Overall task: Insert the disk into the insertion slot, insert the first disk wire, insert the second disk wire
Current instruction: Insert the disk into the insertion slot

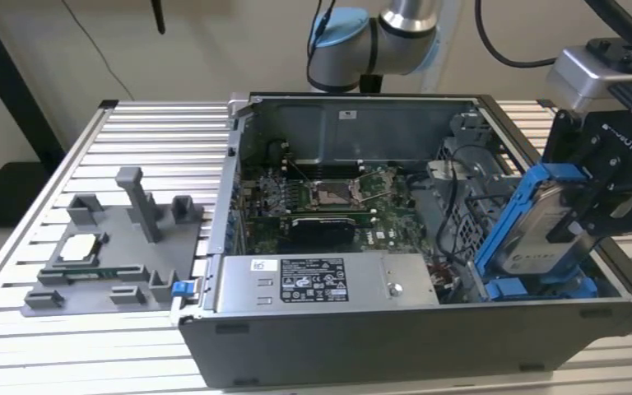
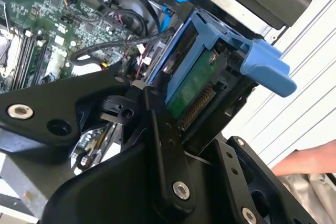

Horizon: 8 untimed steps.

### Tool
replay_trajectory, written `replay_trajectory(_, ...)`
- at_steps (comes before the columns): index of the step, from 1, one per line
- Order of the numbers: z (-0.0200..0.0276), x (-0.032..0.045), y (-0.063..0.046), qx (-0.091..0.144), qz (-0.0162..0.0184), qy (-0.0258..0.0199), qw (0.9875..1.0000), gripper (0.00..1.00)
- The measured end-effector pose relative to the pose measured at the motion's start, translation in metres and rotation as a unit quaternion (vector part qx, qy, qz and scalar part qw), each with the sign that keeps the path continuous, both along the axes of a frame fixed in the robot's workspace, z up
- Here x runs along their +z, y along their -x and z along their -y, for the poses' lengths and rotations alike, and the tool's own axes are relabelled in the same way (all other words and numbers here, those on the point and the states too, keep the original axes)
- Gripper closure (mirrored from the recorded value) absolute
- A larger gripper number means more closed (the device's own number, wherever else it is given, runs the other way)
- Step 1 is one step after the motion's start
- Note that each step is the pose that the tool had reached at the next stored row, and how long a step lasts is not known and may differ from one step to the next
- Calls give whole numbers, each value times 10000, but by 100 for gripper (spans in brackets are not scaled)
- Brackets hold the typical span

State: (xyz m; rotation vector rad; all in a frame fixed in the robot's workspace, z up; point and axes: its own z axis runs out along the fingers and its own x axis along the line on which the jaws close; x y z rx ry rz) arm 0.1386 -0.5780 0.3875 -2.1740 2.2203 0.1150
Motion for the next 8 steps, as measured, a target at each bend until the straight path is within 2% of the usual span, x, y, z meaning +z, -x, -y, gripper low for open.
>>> replay_trajectory(5, 0, -58, 0, 0, 1, -5, 10000, 100)
replay_trajectory(8, 0, -61, -1, 0, 1, -4, 10000, 100)
